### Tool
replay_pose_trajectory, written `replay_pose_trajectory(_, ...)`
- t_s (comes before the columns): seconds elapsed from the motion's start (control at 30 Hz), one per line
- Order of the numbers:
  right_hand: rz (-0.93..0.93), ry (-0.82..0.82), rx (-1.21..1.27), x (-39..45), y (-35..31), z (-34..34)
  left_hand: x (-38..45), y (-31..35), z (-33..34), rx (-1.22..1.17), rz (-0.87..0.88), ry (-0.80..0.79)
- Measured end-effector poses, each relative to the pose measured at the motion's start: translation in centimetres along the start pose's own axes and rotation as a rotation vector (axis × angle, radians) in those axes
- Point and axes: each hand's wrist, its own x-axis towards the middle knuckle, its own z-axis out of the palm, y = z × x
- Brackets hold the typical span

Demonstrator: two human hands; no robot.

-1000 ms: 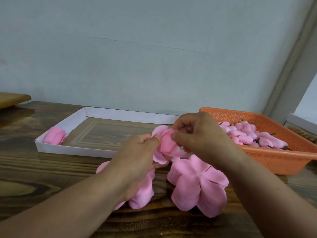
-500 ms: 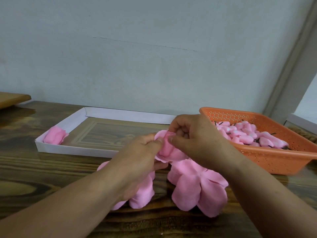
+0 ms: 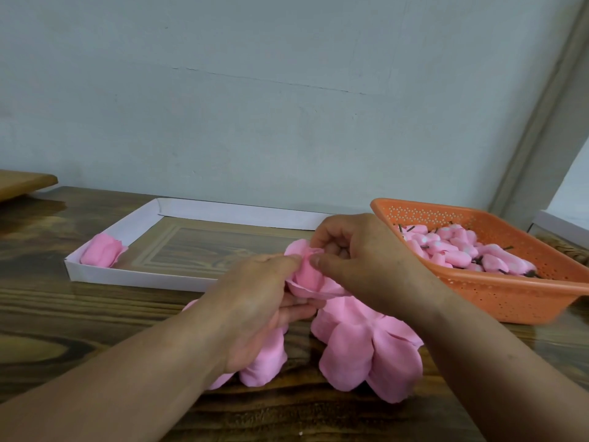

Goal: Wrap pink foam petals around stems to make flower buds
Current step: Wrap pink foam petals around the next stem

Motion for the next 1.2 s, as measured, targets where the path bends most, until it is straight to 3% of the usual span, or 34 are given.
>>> replay_pose_trajectory(0.33,0.074,-0.041,0.114,0.0,0.2,-0.4,-0.4,0.3,0.1,0.071,-0.015,-0.054)
replay_pose_trajectory(0.53,0.113,-0.036,0.240,-0.1,0.1,-0.8,0.0,1.0,-0.7,-0.078,-0.111,-0.121)
replay_pose_trajectory(0.7,0.103,-0.031,0.271,-0.1,0.3,-0.7,0.4,0.6,-1.2,-0.050,-0.088,-0.150)
replay_pose_trajectory(1.0,0.140,-0.029,0.343,-0.2,0.0,-0.5,0.3,0.0,-1.0,0.020,-0.062,-0.091)
replay_pose_trajectory(1.2,0.135,0.040,0.247,0.0,0.4,0.1,0.3,0.1,-0.8,0.048,-0.055,-0.064)
